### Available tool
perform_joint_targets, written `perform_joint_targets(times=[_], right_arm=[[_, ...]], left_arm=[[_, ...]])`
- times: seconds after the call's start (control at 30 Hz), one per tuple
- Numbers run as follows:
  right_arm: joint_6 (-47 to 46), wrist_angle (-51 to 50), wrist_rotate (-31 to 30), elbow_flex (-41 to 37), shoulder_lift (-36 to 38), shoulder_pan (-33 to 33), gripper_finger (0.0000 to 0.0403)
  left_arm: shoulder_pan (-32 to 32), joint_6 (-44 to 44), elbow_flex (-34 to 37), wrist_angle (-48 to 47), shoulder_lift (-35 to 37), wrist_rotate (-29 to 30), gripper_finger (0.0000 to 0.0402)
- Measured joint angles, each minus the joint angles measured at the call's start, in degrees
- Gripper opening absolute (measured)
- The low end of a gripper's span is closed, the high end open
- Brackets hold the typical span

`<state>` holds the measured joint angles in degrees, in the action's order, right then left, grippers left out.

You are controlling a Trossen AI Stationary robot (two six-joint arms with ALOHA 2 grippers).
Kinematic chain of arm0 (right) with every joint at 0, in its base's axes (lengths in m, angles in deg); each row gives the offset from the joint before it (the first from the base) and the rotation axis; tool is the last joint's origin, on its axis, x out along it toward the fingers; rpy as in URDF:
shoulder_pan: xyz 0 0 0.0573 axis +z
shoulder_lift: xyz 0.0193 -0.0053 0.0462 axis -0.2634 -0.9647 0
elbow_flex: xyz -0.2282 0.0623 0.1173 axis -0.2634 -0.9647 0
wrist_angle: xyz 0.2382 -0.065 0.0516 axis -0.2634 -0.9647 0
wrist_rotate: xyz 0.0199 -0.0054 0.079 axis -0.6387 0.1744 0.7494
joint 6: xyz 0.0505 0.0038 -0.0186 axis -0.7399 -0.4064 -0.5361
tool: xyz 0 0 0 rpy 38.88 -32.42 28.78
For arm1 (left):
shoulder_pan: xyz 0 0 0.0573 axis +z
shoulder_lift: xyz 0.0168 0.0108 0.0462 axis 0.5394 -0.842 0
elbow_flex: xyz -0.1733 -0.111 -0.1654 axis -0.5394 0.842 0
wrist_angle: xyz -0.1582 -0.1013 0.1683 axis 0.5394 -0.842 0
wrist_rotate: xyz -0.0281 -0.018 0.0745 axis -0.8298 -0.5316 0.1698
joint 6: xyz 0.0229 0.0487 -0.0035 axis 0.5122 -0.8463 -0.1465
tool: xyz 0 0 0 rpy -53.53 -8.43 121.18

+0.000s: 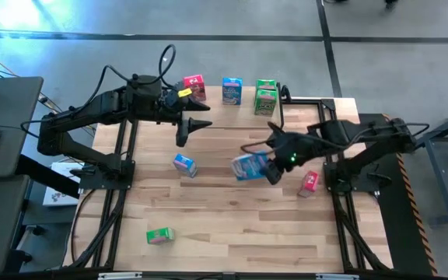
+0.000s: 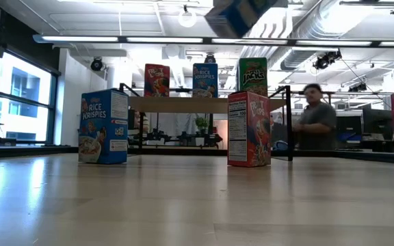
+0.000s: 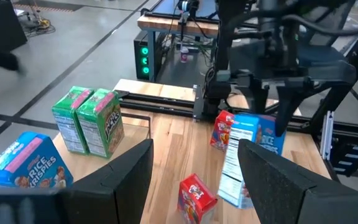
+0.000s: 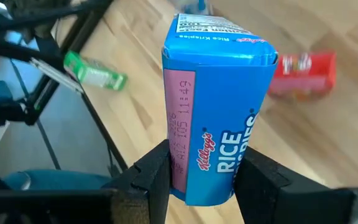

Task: Stack cereal on shelf
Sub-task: Put the right blue cereal box on the shelf aligned with the other blue cereal box

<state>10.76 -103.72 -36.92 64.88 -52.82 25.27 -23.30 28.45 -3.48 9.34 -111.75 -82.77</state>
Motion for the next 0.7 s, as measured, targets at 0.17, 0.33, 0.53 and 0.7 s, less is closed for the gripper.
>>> perform_joint_targets(times=[0.17,0.33,0.53,0.7], right_arm=[[4.86,2.03,0.07,0.0,0.0,-3.21,0.0139],[12.66,2.34,0.57,0.0,0.0,-5.67,0.0139],[26.07,2.35,0.61,-0.01,0.0,-9.02,0.0139],[35.81,2.35,3.4,-0.02,0.0,-12.23,0.0139]], left_arm=[[0.0,-0.06,0.0,-0.28,0.0,0.0,0.0225],[0.0,-0.05,0.0,-0.35,0.0,-0.02,0.0225],[0.0,-0.01,0.0,-0.35,0.0,-0.54,0.0225],[0.0,0.62,0.0,-0.35,0.0,-4.73,0.0225]])
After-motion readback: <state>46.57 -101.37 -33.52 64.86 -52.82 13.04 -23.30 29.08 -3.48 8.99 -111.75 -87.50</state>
